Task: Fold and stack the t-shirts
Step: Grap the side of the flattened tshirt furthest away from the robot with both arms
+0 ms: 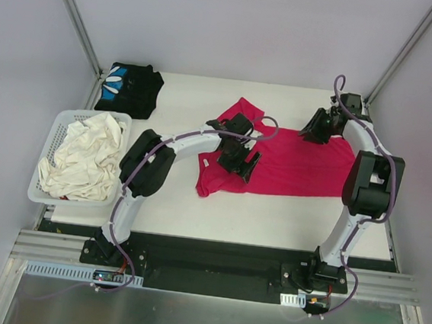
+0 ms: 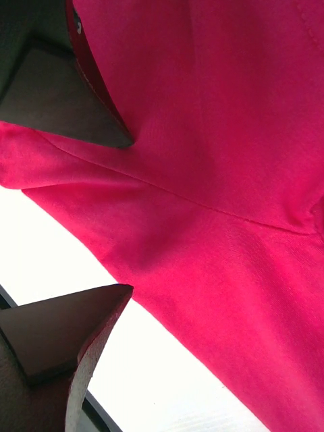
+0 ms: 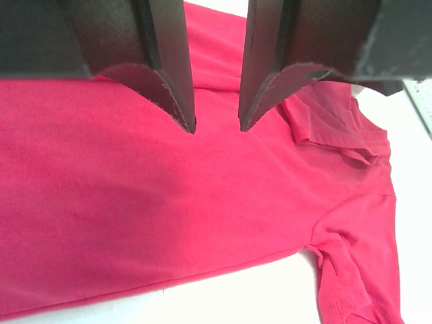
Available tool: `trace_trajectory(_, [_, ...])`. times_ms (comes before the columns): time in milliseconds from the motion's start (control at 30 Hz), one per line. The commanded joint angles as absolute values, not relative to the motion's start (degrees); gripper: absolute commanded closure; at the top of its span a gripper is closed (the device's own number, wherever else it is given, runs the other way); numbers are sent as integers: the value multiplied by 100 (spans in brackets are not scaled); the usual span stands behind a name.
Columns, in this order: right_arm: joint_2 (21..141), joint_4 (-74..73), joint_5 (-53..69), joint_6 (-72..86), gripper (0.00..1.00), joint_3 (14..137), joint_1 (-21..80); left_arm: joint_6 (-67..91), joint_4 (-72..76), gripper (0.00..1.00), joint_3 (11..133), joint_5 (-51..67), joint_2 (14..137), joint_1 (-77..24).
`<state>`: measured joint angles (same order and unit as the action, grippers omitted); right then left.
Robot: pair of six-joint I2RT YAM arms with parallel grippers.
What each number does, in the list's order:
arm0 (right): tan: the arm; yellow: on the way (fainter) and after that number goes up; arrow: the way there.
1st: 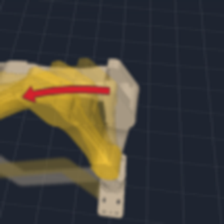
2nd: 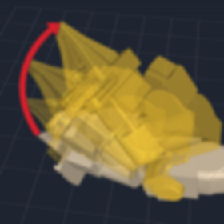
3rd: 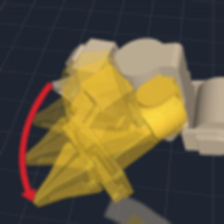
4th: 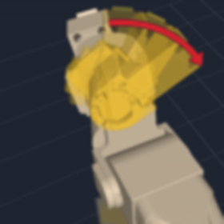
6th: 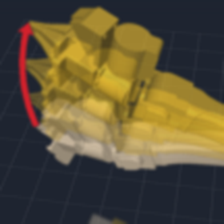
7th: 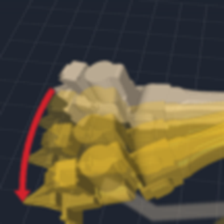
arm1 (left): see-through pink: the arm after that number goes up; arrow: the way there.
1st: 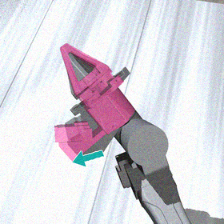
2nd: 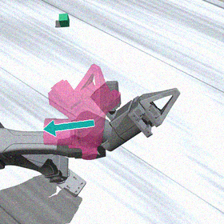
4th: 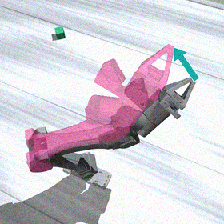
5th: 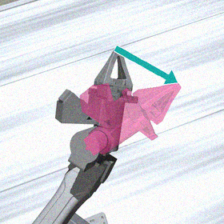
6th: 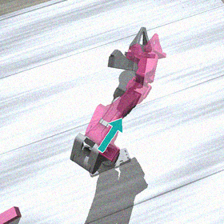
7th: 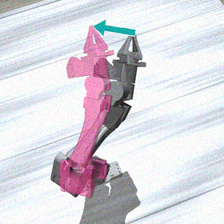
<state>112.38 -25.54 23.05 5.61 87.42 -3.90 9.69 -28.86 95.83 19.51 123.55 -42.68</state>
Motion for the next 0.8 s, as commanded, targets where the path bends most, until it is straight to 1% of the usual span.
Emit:
trace_trajectory(0, [10574, -2505, 2478, 668, 65, 8868, -553, 1221, -2944, 19, 9326, 2109, 12278, -4263])
trace_trajectory(133, [10328, -2496, 2514, 659, 65, 8895, -676, 1511, -2944, 19, 9176, 2241, 12304, -4201])
trace_trajectory(300, [10073, -2505, 2549, 650, 64, 8781, -843, 1828, -2909, 19, 8817, 2013, 12182, -4114])
trace_trajectory(533, [9616, -2400, 2575, 729, 64, 8368, -1028, 2293, -2839, 19, 8016, 1548, 11533, -4096])
trace_trajectory(767, [9334, -2329, 2654, 773, 63, 8279, -1072, 2926, -2839, 18, 7120, 1011, 10767, -3982])
